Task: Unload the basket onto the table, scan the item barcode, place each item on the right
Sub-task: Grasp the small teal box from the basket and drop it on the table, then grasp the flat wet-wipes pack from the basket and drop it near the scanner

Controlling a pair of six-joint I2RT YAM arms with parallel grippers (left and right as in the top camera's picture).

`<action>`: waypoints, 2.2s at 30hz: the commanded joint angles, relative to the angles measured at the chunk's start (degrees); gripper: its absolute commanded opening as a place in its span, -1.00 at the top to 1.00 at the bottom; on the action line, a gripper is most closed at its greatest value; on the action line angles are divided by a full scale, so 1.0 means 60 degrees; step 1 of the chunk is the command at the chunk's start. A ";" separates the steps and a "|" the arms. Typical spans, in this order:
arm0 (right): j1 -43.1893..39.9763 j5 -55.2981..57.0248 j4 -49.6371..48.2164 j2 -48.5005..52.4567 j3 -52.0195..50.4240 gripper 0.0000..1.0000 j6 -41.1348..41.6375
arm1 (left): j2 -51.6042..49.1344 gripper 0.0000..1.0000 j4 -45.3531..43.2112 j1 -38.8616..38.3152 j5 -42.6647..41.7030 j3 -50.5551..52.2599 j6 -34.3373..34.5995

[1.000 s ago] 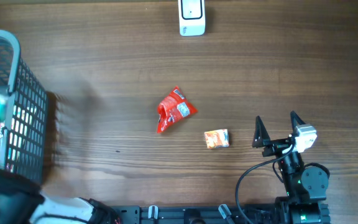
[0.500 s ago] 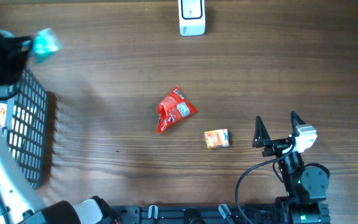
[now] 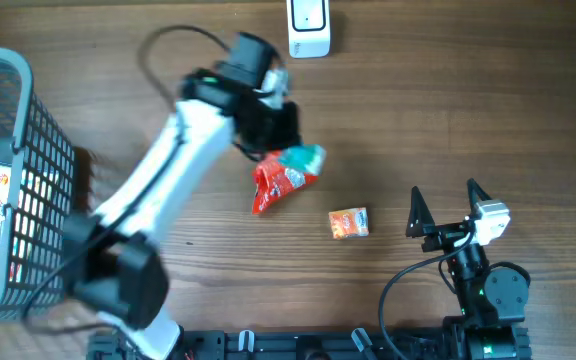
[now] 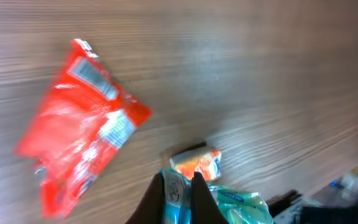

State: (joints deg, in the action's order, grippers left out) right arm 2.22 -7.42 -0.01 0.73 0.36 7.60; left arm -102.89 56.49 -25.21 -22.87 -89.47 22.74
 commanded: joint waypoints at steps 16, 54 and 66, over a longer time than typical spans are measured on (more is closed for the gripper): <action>0.0011 0.0095 -0.0058 -0.0076 -0.0007 -1.00 -0.0084 | 0.0135 -1.00 0.2747 0.0667 0.0812 -0.3260 -0.0004; 0.0011 0.0095 -0.0058 -0.0076 -0.0007 -0.99 -0.0084 | -0.1661 -1.00 0.0732 1.3675 0.3767 0.1421 0.4062; 0.0011 0.0095 -0.0058 -0.0076 -0.0011 -0.99 -0.0084 | -0.1654 0.04 -0.0834 1.3675 0.2951 0.2419 0.2240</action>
State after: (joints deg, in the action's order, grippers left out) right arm 2.22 -7.40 -0.03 0.73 0.36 7.60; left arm -111.00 50.70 57.08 -6.15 -77.34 37.65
